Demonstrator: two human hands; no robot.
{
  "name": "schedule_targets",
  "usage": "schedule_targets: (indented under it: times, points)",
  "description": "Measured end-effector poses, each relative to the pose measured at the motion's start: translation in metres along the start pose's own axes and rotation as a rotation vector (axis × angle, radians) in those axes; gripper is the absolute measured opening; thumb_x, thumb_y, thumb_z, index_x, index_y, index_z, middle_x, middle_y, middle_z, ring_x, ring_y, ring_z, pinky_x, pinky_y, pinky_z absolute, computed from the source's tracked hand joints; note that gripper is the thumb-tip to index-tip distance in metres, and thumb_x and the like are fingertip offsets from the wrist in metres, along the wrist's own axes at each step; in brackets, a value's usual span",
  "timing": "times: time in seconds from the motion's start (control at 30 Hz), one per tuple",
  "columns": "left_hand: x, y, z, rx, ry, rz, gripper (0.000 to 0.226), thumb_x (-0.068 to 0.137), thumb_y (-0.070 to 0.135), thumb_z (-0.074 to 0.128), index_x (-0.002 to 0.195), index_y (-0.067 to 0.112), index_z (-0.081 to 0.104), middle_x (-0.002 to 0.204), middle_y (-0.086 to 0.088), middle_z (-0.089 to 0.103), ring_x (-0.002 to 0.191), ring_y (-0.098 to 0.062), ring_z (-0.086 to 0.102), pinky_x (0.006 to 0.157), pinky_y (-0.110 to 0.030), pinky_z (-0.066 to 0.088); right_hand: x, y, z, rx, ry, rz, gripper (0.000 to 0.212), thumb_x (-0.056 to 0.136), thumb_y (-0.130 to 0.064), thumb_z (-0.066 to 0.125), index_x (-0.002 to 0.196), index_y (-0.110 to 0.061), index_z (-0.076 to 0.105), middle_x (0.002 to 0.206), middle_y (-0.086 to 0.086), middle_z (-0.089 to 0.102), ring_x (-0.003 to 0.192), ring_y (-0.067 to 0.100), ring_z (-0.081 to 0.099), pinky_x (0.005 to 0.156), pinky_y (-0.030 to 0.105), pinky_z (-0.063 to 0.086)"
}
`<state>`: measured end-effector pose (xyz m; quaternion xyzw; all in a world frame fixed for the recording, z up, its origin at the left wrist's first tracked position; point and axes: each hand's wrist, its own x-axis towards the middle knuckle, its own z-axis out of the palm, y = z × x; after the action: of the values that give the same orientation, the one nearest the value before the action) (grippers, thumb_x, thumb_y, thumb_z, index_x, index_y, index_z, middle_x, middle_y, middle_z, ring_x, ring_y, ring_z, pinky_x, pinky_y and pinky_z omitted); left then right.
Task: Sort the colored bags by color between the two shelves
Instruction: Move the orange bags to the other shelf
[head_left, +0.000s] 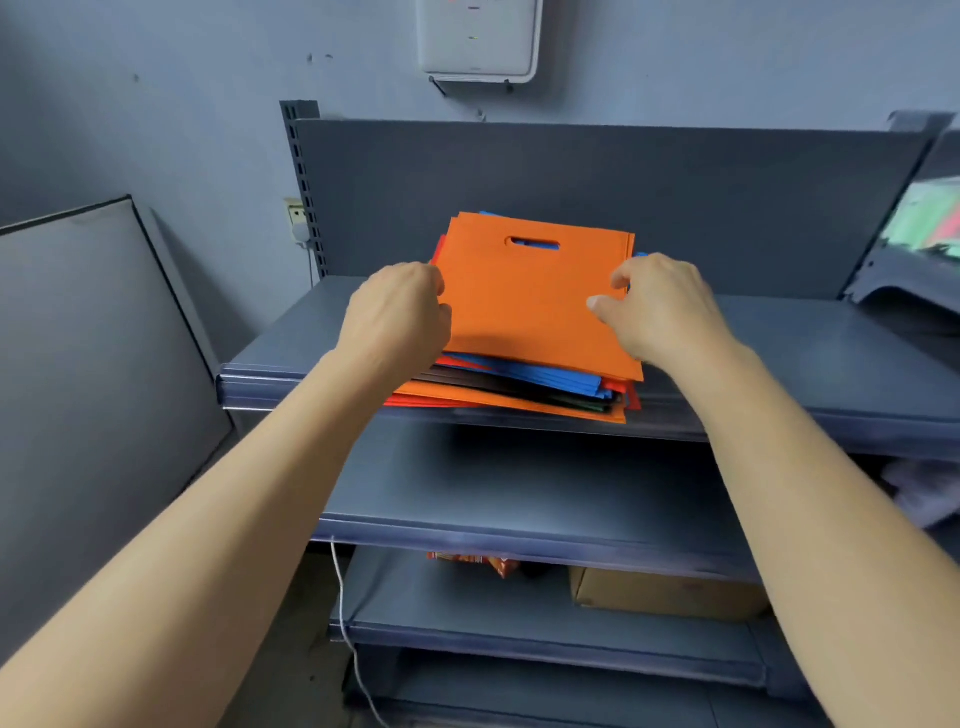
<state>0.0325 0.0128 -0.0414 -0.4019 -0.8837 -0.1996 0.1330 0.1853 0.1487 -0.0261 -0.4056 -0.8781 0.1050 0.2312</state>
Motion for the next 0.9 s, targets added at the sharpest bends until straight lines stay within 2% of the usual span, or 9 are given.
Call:
schedule_targets:
  times: [0.07,0.2,0.37,0.43,0.53,0.63,0.7,0.8,0.9]
  points:
    - [0.019,-0.012,0.011,0.014,-0.034,-0.017,0.002,0.087,0.014,0.05,0.086,0.014,0.049,0.095,-0.013,0.06,0.082,-0.028,0.047,0.071,-0.032,0.039,0.015,-0.004,0.012,-0.008,-0.038,0.034,0.039,0.093,-0.036,0.056,0.118,-0.006,0.057,0.118,0.014,0.059,0.108,0.032,0.055,0.083,0.037,0.044]
    - [0.049,-0.028,0.029,0.019,-0.15,-0.052,0.023,0.089,0.026,0.053,0.098,0.004,0.058,0.104,-0.013,0.061,0.097,-0.035,0.054,0.077,-0.034,0.039,0.038,-0.006,0.034,-0.049,-0.109,0.103,0.046,0.091,-0.044,0.056,0.118,-0.006,0.055,0.12,0.014,0.059,0.113,0.033,0.052,0.084,0.036,0.042]
    - [0.071,-0.033,0.047,0.015,-0.296,-0.1,0.038,0.09,0.038,0.053,0.067,0.012,0.038,0.091,-0.011,0.052,0.096,-0.035,0.049,0.074,-0.033,0.036,0.057,0.003,0.05,-0.151,-0.249,0.216,0.065,0.085,-0.06,0.053,0.127,-0.009,0.05,0.136,0.013,0.047,0.126,0.035,0.04,0.098,0.042,0.037]
    - [0.077,-0.033,0.049,0.016,-0.32,-0.116,0.043,0.09,0.042,0.053,0.065,0.012,0.035,0.088,-0.01,0.049,0.102,-0.036,0.049,0.076,-0.035,0.035,0.06,0.006,0.051,-0.105,-0.285,0.236,0.07,0.086,-0.058,0.054,0.133,-0.007,0.045,0.138,0.013,0.044,0.125,0.032,0.043,0.095,0.039,0.039]
    - [0.082,-0.032,0.048,-0.009,-0.33,-0.134,0.047,0.087,0.043,0.06,0.062,0.012,0.034,0.085,-0.011,0.048,0.097,-0.035,0.049,0.074,-0.037,0.036,0.061,0.008,0.05,-0.046,-0.292,0.242,0.07,0.085,-0.054,0.058,0.134,-0.007,0.043,0.137,0.012,0.045,0.121,0.03,0.047,0.082,0.033,0.038]
    - [0.082,-0.03,0.046,-0.048,-0.294,-0.127,0.039,0.083,0.036,0.067,0.069,0.006,0.045,0.088,-0.013,0.053,0.096,-0.034,0.051,0.071,-0.037,0.039,0.064,0.008,0.05,-0.026,-0.281,0.235,0.065,0.085,-0.05,0.061,0.131,-0.006,0.045,0.134,0.011,0.048,0.117,0.029,0.05,0.079,0.032,0.037]
    - [0.082,-0.029,0.044,-0.083,-0.267,-0.135,0.028,0.082,0.025,0.069,0.08,0.003,0.053,0.092,-0.014,0.056,0.087,-0.032,0.05,0.068,-0.034,0.04,0.065,0.009,0.049,-0.016,-0.281,0.232,0.064,0.085,-0.049,0.062,0.13,-0.007,0.046,0.133,0.011,0.049,0.115,0.029,0.051,0.078,0.032,0.038]
    - [0.082,-0.029,0.043,-0.125,-0.271,-0.195,0.018,0.084,0.014,0.065,0.09,0.005,0.05,0.094,-0.012,0.053,0.081,-0.028,0.049,0.066,-0.033,0.039,0.066,0.013,0.049,0.011,-0.285,0.231,0.063,0.083,-0.05,0.064,0.127,-0.008,0.048,0.129,0.01,0.051,0.112,0.028,0.053,0.077,0.032,0.04]
    - [0.078,-0.024,0.047,-0.069,-0.218,-0.075,0.012,0.085,0.005,0.056,0.097,0.002,0.054,0.104,-0.016,0.06,0.086,-0.033,0.053,0.068,-0.032,0.038,0.066,0.017,0.048,0.028,-0.297,0.247,0.062,0.083,-0.051,0.063,0.126,-0.008,0.05,0.125,0.01,0.054,0.108,0.028,0.054,0.076,0.032,0.042]
